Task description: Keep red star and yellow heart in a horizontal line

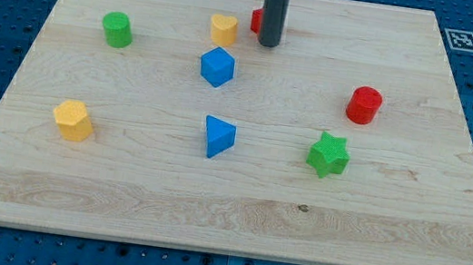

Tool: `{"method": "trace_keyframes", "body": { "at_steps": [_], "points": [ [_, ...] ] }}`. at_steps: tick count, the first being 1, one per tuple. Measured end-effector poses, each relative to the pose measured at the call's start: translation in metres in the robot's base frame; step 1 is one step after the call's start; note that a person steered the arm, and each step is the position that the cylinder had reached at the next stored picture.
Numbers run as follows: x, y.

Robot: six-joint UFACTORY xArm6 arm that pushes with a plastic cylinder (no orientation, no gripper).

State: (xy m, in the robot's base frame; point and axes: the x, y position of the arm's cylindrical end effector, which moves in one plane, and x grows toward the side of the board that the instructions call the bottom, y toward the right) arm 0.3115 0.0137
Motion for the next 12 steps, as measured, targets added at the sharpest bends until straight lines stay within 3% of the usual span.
{"method": "trace_keyframes", "body": {
  "at_steps": [9,12],
  "points": [
    [0.009,-0.138],
    [0.009,-0.15]
  ]
}}
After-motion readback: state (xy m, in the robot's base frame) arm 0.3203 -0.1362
